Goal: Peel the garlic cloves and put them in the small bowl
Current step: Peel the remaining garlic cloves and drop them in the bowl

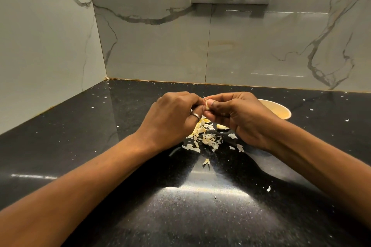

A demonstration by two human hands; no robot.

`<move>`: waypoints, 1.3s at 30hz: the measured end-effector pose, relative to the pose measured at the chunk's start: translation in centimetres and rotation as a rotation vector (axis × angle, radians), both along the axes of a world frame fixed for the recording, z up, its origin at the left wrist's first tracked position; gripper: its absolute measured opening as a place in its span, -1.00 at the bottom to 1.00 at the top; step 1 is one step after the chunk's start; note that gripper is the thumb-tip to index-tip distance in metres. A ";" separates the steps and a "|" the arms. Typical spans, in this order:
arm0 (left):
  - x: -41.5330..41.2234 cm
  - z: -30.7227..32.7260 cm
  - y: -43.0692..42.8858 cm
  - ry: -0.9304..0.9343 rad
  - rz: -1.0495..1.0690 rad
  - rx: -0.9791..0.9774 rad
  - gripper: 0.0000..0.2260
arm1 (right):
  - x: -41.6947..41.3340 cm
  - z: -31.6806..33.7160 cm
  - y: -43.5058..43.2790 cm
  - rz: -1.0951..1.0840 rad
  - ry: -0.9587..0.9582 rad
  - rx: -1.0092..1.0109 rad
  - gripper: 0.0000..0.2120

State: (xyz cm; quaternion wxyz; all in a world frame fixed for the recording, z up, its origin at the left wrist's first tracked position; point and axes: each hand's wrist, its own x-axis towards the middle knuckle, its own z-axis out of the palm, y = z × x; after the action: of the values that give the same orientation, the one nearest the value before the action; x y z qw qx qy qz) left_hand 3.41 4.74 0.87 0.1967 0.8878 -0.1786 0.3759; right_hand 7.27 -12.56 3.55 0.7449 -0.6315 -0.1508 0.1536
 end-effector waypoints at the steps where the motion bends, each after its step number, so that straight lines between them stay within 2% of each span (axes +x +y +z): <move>1: -0.1 0.0 0.0 0.000 0.006 0.003 -0.75 | 0.1 -0.1 0.0 -0.002 0.000 -0.002 -0.87; 14: -0.4 -0.3 -0.5 -0.038 0.051 0.016 -0.78 | 0.2 -0.5 0.3 -0.014 -0.022 -0.007 -0.89; 23: -0.3 -0.2 -0.6 0.029 0.044 -0.063 -0.78 | 0.2 -0.7 0.5 -0.003 -0.046 -0.032 -0.88; 31: -0.2 0.1 -0.5 0.148 0.022 -0.199 -0.95 | 0.2 -0.5 0.4 0.027 -0.038 -0.049 -0.86; 39: -0.2 0.3 -0.6 0.158 0.033 -0.183 -0.94 | -0.1 -0.1 0.2 0.041 -0.035 -0.060 -0.86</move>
State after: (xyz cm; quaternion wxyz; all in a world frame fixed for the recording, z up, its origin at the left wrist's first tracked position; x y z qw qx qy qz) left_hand 3.20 4.11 1.21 0.2840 0.8957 -0.1128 0.3229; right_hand 7.19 -12.41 3.48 0.7197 -0.6528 -0.1720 0.1622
